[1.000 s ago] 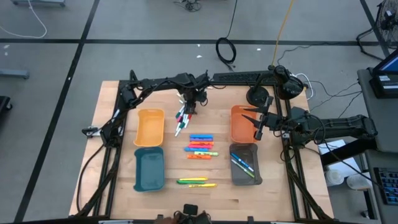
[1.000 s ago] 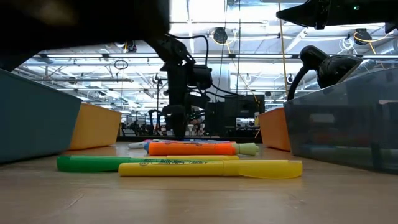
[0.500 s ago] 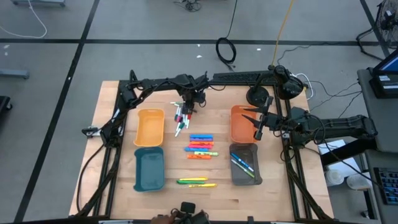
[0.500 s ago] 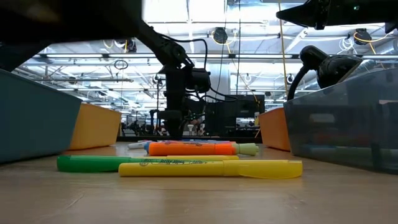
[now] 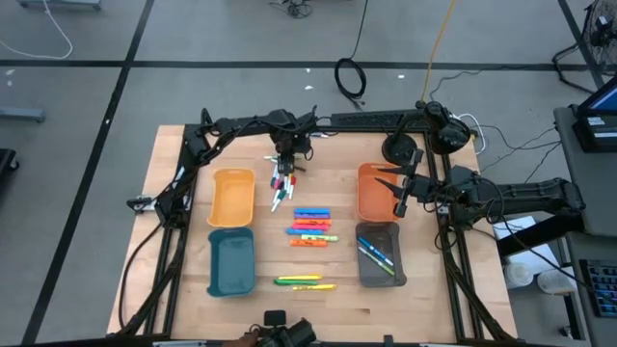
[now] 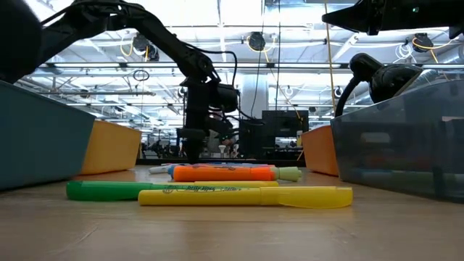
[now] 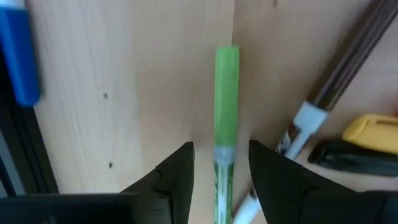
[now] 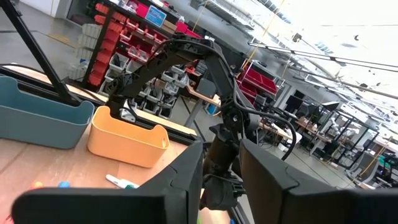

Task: Pick & Place Markers
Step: Put the green dry erase marker into the black bin

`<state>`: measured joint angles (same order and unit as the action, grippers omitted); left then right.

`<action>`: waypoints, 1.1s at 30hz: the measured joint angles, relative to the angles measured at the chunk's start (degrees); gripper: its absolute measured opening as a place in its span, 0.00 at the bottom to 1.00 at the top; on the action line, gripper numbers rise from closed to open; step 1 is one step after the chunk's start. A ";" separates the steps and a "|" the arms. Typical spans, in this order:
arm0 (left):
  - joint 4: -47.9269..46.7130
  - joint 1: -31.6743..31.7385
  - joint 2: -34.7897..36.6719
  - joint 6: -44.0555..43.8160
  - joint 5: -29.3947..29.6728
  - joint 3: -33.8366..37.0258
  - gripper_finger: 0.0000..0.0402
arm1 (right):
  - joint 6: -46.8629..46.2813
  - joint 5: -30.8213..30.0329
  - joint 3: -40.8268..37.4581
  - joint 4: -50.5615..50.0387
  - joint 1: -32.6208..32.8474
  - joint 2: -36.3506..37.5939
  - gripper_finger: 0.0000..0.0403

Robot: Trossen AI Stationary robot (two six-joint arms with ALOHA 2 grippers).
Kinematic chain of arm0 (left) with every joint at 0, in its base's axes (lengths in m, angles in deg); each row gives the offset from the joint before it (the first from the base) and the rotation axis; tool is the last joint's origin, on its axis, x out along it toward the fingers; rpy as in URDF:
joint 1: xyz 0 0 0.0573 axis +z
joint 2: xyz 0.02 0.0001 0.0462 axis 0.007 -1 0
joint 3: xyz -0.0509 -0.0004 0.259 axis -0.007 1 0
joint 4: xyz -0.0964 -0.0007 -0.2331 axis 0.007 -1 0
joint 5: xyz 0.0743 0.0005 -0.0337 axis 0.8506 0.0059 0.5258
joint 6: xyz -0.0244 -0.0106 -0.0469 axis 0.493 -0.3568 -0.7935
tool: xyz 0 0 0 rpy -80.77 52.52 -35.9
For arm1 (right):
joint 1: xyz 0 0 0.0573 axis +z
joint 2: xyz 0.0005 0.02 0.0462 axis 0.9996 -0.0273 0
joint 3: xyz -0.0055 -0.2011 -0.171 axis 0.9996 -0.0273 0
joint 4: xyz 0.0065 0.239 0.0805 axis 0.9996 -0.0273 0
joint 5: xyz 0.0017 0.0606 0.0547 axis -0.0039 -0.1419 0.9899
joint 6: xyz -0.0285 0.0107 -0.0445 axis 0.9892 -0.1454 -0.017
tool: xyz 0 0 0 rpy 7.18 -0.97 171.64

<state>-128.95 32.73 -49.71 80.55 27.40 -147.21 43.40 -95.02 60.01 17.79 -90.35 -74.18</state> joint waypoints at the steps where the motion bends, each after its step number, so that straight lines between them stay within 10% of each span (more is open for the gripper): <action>1: -0.42 0.17 0.00 -0.47 0.00 0.00 0.39 | 0.00 0.00 0.00 -0.02 0.00 0.00 0.23; 14: -2.15 2.22 0.00 -1.28 -0.54 0.15 0.38 | -0.42 0.00 0.00 -0.24 0.00 0.00 0.23; 24: -1.18 2.33 -0.13 -1.25 -3.68 1.02 0.05 | -0.42 0.00 0.00 -0.15 0.00 -0.01 0.23; 33: -0.94 1.87 1.61 -1.99 -3.07 1.75 0.05 | -0.44 0.02 0.00 -0.17 0.00 -0.02 0.23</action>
<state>-129.89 34.61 -48.10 78.56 24.33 -145.46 42.96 -95.00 60.01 17.62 -90.34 -74.21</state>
